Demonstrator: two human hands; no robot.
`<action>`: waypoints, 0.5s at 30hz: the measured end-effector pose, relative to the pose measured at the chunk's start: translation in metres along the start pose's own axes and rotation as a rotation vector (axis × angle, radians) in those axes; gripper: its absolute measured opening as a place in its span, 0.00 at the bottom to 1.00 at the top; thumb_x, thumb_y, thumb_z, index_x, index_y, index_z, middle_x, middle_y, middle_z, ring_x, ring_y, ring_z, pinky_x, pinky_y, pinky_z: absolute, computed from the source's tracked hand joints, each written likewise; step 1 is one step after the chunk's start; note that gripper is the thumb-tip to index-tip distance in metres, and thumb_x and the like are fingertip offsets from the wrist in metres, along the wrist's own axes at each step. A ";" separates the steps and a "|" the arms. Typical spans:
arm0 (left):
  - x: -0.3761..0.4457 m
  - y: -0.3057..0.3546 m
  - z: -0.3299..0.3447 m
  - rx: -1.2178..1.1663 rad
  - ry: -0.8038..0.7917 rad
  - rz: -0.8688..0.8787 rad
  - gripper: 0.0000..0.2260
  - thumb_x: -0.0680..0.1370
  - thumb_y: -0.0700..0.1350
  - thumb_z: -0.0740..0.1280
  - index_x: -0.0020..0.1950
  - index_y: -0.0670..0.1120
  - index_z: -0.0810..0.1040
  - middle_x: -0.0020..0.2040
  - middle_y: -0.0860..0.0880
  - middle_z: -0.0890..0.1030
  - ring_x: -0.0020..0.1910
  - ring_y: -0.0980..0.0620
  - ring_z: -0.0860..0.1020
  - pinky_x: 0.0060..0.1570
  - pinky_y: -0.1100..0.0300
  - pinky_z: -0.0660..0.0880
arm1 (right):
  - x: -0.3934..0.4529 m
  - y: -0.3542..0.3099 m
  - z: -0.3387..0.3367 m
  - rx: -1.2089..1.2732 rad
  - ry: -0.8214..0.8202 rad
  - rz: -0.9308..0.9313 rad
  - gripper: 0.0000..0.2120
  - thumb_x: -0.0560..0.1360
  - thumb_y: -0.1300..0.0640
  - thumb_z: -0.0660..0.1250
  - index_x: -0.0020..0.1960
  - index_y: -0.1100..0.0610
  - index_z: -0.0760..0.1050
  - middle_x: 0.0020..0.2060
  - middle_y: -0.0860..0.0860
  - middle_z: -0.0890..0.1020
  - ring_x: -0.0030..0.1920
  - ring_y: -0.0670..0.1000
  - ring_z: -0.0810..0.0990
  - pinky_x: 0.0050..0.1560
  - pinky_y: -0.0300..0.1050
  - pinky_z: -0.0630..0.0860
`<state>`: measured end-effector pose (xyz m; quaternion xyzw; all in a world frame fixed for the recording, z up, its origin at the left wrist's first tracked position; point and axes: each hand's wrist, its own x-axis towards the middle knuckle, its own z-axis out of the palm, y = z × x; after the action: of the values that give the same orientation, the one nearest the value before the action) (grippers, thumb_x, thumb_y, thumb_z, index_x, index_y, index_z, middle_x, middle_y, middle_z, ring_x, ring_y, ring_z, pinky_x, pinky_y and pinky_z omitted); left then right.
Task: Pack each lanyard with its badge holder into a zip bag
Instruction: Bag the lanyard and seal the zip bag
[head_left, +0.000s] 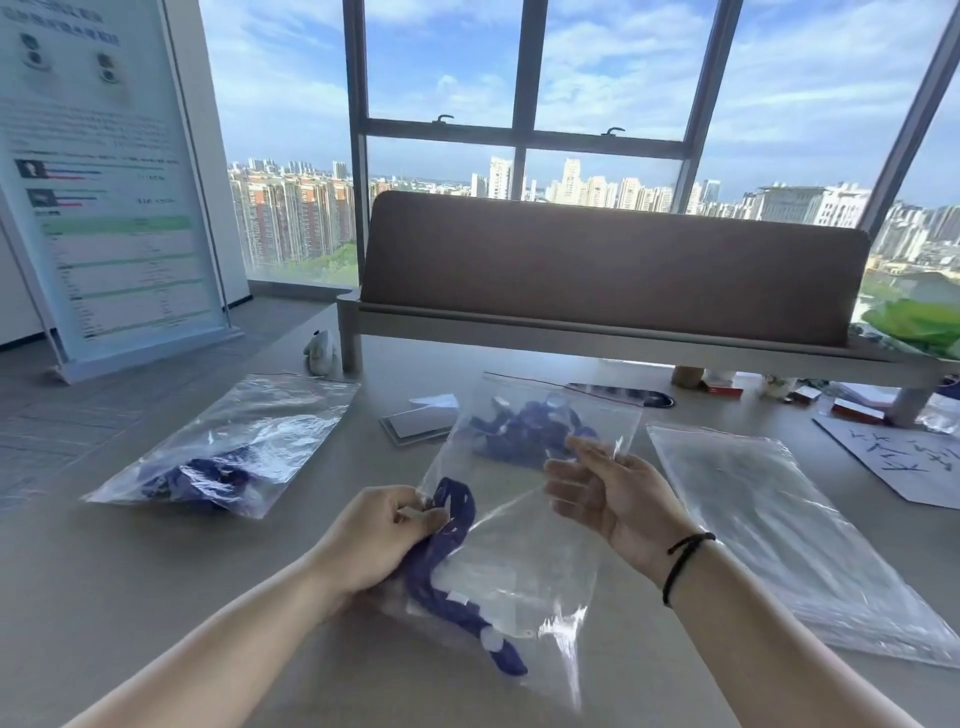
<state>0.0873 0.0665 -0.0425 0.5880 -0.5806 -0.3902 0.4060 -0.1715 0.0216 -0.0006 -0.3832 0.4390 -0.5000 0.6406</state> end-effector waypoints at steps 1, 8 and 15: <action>-0.001 0.000 -0.005 0.021 0.015 0.007 0.07 0.77 0.46 0.73 0.46 0.42 0.84 0.39 0.44 0.87 0.38 0.47 0.85 0.43 0.52 0.79 | 0.002 0.002 0.002 0.019 -0.009 0.012 0.12 0.79 0.57 0.66 0.61 0.60 0.77 0.49 0.62 0.85 0.39 0.58 0.85 0.39 0.51 0.83; -0.007 -0.008 -0.072 0.052 0.110 -0.028 0.08 0.76 0.50 0.74 0.50 0.47 0.84 0.39 0.49 0.87 0.39 0.48 0.86 0.42 0.57 0.82 | 0.041 0.016 0.066 0.029 -0.116 0.031 0.13 0.83 0.55 0.59 0.63 0.56 0.77 0.53 0.64 0.84 0.42 0.60 0.86 0.38 0.52 0.83; 0.000 -0.032 -0.158 0.074 0.317 -0.050 0.07 0.78 0.52 0.71 0.51 0.50 0.82 0.36 0.46 0.86 0.36 0.38 0.83 0.37 0.56 0.75 | 0.094 0.022 0.172 -0.022 -0.207 0.079 0.16 0.86 0.59 0.52 0.65 0.53 0.76 0.54 0.62 0.84 0.46 0.62 0.86 0.42 0.55 0.84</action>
<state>0.2458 0.0698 -0.0150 0.6709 -0.5086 -0.2809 0.4608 0.0084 -0.0569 0.0176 -0.4222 0.3905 -0.4271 0.6977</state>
